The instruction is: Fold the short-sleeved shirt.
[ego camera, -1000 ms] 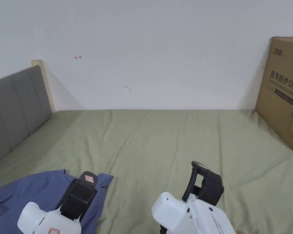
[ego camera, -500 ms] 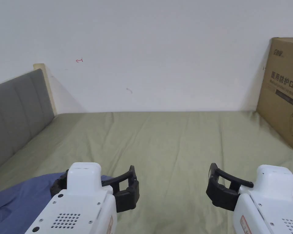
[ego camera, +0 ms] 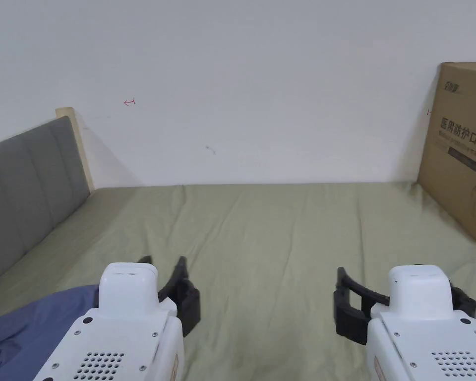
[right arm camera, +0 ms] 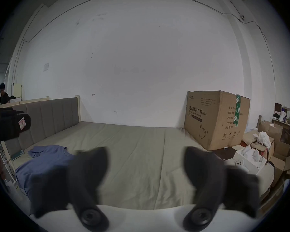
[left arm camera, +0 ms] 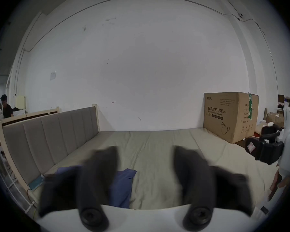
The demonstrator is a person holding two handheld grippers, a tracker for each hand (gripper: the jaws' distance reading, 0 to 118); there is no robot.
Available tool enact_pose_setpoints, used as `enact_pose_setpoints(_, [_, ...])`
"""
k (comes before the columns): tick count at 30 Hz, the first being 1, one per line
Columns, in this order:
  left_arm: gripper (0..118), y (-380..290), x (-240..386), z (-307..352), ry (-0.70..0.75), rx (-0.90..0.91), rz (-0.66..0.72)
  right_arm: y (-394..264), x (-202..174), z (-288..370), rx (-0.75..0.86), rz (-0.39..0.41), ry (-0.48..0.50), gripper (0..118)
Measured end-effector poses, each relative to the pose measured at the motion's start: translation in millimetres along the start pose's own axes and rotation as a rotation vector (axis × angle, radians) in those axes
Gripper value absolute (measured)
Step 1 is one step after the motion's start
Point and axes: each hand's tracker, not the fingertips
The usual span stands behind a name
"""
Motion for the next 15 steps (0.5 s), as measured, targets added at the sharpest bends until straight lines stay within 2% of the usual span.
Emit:
enact_pose_setpoints(1, [13,-0.1,-0.3,-0.7,0.002,-0.003,-0.003,0.1,-2.5,-1.2,-0.003,0.006,-0.019,58])
enact_pose_setpoints(2, [9,-0.1,-0.3,-1.3,0.001,-0.004,-0.006,-0.1,-2.5,-2.4,-0.007,0.013,-0.043,30])
enact_pose_setpoints(4, [0,0.9,-0.8,-1.5,0.007,-0.012,-0.002,0.0,0.1,-3.0,-0.019,0.001,-0.049,15])
enact_pose_setpoints(5, [0,1.1,0.1,-0.8,0.019,-0.007,0.002,0.4,2.9,-3.6,-0.024,-0.015,-0.033,3])
enact_pose_setpoints(7, [0,2.2,-2.3,-2.1,0.03,-0.003,0.011,1.1,4.4,-4.7,-0.031,-0.028,-0.037,0])
enact_pose_setpoints(10, [0,3.9,-5.9,-5.4,0.005,-0.022,0.03,0.5,2.3,-5.8,-0.03,0.002,-0.045,0])
enact_pose_setpoints(15, [0,2.5,-5.8,-8.0,0.002,-0.037,0.029,3.8,3.1,-7.0,-0.036,-0.028,-0.034,0])
